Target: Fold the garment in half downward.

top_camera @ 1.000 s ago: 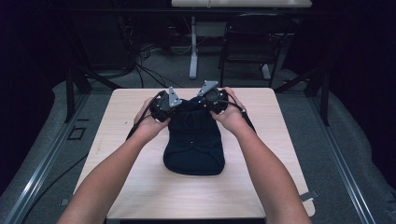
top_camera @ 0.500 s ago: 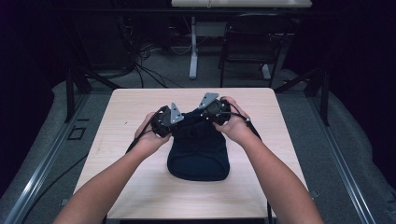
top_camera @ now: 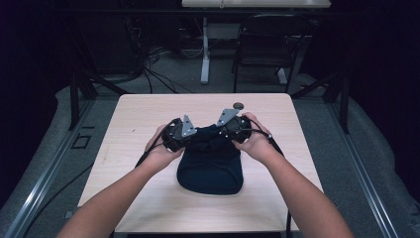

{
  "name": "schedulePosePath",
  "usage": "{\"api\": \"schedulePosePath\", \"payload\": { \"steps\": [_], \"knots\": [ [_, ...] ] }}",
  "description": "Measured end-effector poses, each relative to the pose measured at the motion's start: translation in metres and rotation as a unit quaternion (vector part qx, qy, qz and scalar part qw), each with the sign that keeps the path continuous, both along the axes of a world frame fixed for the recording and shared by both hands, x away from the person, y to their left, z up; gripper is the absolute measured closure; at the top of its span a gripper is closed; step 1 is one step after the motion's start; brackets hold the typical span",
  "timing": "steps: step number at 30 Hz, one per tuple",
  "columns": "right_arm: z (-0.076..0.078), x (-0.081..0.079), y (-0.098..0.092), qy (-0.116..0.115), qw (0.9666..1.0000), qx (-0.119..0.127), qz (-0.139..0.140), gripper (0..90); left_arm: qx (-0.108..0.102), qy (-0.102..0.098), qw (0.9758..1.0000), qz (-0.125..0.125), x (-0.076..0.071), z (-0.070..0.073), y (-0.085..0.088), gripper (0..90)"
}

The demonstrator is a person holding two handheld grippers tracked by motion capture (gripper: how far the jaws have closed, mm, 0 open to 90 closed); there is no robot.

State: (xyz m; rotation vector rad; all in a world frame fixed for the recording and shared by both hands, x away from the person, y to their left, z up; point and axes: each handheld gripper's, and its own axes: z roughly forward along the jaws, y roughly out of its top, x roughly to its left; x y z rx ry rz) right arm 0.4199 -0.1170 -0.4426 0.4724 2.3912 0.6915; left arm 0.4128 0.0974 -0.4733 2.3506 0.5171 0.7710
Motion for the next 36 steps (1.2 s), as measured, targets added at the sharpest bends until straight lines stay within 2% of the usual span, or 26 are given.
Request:
{"api": "schedulePosePath", "payload": {
  "steps": [5, 7, 13, 14, 15, 17, 18, 20, 21, 22, 26, 29, 32, 36],
  "knots": [
    [0.000, -0.008, -0.003, 0.006, 0.9999, -0.007, 0.010, 81.1, -0.004, 0.004, 1.0000, -0.005, -0.003, -0.001, 0.002, 81.2],
    [-0.002, -0.012, -0.004, 0.010, 0.9999, -0.002, 0.013, 81.0, -0.005, 0.006, 0.9999, -0.007, -0.004, -0.001, 0.003, 81.1],
    [-0.006, -0.021, -0.006, 0.016, 0.9996, -0.004, 0.022, 81.0, -0.006, 0.007, 0.9998, -0.015, -0.010, -0.004, 0.005, 81.1],
    [-0.007, -0.026, -0.008, 0.020, 0.9994, -0.012, 0.026, 80.9, -0.006, 0.008, 0.9998, -0.020, -0.012, -0.004, 0.006, 81.1],
    [-0.008, -0.028, -0.008, 0.022, 0.9994, -0.005, 0.025, 80.9, -0.008, 0.010, 0.9997, -0.021, -0.013, -0.004, 0.006, 81.1],
    [-0.009, -0.031, -0.009, 0.027, 0.9991, -0.011, 0.030, 80.9, -0.009, 0.011, 0.9996, -0.023, -0.015, -0.004, 0.007, 81.0],
    [-0.011, -0.034, -0.009, 0.027, 0.9992, -0.003, 0.029, 80.9, -0.008, 0.010, 0.9996, -0.026, -0.016, -0.004, 0.008, 81.1],
    [-0.012, -0.038, -0.010, 0.029, 0.9990, -0.014, 0.031, 80.9, -0.012, 0.013, 0.9994, -0.029, -0.019, -0.005, 0.007, 81.1],
    [-0.014, -0.040, -0.010, 0.030, 0.9990, -0.009, 0.032, 80.9, -0.010, 0.014, 0.9994, -0.032, -0.020, -0.005, 0.007, 81.0],
    [-0.014, -0.042, -0.010, 0.031, 0.9987, -0.022, 0.035, 80.9, -0.007, 0.017, 0.9993, -0.033, -0.022, -0.005, 0.007, 81.0],
    [-0.019, -0.048, -0.013, 0.040, 0.9986, -0.011, 0.034, 80.9, -0.007, 0.020, 0.9989, -0.041, -0.027, -0.007, 0.008, 81.0],
    [-0.023, -0.053, -0.014, 0.048, 0.9980, -0.019, 0.038, 80.9, -0.008, 0.022, 0.9987, -0.045, -0.031, -0.009, 0.007, 80.9],
    [-0.026, -0.057, -0.015, 0.054, 0.9978, -0.008, 0.037, 81.0, -0.005, 0.023, 0.9985, -0.050, -0.035, -0.009, 0.008, 80.9],
    [-0.031, -0.064, -0.016, 0.060, 0.9972, -0.014, 0.041, 80.9, -0.004, 0.029, 0.9979, -0.057, -0.041, -0.012, 0.009, 80.8]
  ]
}}
